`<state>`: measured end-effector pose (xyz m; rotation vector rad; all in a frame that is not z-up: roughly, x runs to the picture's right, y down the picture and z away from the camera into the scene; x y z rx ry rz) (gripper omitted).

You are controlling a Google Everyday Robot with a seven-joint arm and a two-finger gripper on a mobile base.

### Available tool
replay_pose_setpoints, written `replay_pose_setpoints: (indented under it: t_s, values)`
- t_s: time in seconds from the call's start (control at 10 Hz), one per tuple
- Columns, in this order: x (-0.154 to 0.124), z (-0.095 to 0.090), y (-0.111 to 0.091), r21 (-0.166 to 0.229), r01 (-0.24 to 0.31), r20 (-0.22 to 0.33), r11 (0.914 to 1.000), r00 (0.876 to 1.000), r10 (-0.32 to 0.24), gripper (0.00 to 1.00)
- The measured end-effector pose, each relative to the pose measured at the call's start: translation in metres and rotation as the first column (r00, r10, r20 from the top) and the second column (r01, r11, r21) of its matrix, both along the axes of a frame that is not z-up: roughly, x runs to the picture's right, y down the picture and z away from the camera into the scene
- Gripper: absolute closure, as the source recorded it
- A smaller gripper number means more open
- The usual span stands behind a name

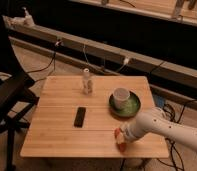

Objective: Drag the pepper across the table

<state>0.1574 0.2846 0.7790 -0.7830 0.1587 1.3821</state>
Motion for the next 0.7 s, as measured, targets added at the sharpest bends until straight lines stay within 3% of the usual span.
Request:
replay_pose_setpoints:
  t_s: [0.7]
  values:
    - [0.068,-0.005,0.005,-0.005,-0.108,-0.153,0.9941,0.983,0.106,1.0]
